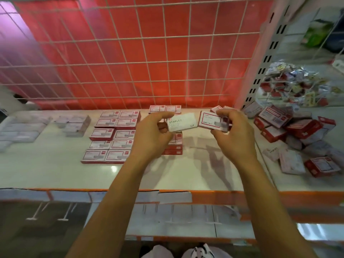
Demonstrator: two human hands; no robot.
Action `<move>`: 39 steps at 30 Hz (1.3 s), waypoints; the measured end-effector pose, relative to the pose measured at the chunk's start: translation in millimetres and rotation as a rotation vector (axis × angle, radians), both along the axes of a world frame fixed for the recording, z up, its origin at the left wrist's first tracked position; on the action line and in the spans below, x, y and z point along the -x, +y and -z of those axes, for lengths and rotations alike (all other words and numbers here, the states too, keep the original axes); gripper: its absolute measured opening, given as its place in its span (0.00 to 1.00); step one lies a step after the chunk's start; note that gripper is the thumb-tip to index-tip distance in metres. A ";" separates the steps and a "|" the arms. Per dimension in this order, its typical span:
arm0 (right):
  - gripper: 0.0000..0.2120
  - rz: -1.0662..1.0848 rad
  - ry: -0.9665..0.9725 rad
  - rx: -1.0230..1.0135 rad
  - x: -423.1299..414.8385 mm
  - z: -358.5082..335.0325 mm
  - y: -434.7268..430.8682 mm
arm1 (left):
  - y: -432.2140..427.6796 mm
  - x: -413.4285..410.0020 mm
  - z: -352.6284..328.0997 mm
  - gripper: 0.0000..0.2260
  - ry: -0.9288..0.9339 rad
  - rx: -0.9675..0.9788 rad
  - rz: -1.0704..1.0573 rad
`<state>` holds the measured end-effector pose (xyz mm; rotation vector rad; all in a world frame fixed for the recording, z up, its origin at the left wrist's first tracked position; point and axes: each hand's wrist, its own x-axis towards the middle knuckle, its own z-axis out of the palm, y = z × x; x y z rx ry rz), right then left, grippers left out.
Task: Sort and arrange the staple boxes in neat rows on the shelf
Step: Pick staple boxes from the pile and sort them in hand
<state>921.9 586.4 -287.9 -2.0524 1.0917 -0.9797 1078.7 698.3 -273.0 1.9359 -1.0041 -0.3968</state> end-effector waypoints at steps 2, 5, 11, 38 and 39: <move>0.21 -0.028 -0.002 -0.015 -7.1 -1.4 7.2 | 8.4 -8.9 -2.1 0.23 0.020 -0.006 -0.006; 0.22 -0.063 0.023 -0.038 -21.1 -2.1 20.9 | 24.0 -25.1 -3.8 0.22 0.043 -0.015 -0.010; 0.23 -0.098 0.053 -0.033 -50.8 -1.2 46.3 | 52.6 -57.7 -5.8 0.23 0.133 -0.014 -0.009; 0.16 -0.086 -0.323 -0.466 -135.1 4.8 125.3 | 128.7 -159.4 2.4 0.16 0.520 0.051 0.097; 0.18 -0.089 -0.308 -0.467 -133.7 4.6 124.1 | 128.2 -159.9 3.4 0.17 0.521 0.053 0.102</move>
